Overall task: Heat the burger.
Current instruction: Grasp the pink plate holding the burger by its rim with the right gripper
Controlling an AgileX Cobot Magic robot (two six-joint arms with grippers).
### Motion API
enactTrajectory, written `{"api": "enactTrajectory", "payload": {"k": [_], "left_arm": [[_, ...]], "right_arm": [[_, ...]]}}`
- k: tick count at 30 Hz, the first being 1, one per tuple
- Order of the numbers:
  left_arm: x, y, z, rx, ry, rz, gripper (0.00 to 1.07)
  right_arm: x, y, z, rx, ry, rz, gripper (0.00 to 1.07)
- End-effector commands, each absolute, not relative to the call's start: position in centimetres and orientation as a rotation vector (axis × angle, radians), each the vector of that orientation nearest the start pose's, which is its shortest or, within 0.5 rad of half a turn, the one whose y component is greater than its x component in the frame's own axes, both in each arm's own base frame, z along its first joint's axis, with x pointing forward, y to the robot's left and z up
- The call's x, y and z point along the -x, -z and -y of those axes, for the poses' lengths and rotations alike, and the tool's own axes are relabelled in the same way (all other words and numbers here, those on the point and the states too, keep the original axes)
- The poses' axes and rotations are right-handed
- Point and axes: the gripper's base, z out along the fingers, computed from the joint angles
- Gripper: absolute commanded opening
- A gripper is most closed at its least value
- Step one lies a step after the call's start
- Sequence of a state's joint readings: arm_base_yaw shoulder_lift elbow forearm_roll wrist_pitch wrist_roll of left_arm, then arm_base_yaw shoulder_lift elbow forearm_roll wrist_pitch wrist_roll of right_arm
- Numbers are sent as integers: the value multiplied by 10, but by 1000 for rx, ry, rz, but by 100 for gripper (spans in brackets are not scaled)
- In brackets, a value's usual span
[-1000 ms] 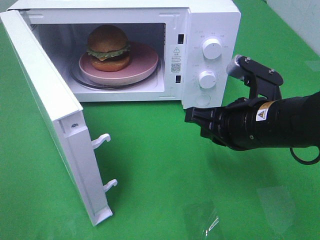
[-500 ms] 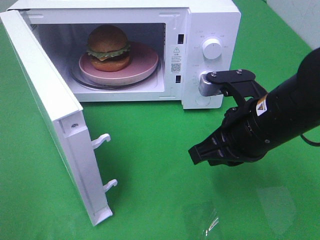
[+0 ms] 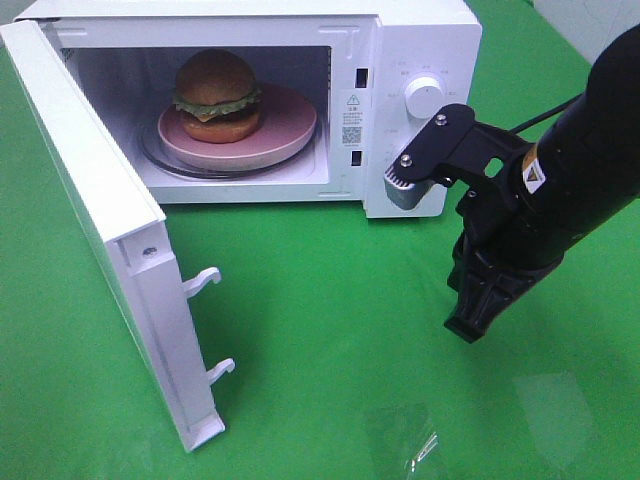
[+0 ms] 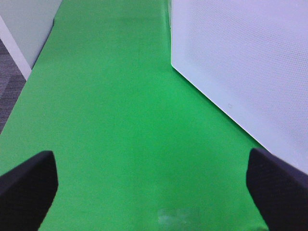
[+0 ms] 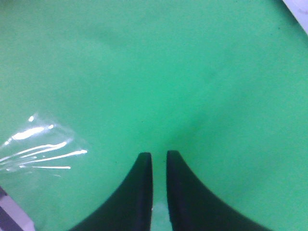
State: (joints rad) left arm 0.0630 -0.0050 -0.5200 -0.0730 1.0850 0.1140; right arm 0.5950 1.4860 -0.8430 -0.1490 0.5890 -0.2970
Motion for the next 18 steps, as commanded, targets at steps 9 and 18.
{"api": "enactTrajectory", "payload": {"k": [9,18], "left_arm": [[11,-281,7,-51,-16,-2010,100],[11,-281,7,-51,-16,-2010,100]], "right_arm": [[-245,-222,-149,1834,354,-1838,14],[-248,-224,-152,1844,364,-1752,26]]}}
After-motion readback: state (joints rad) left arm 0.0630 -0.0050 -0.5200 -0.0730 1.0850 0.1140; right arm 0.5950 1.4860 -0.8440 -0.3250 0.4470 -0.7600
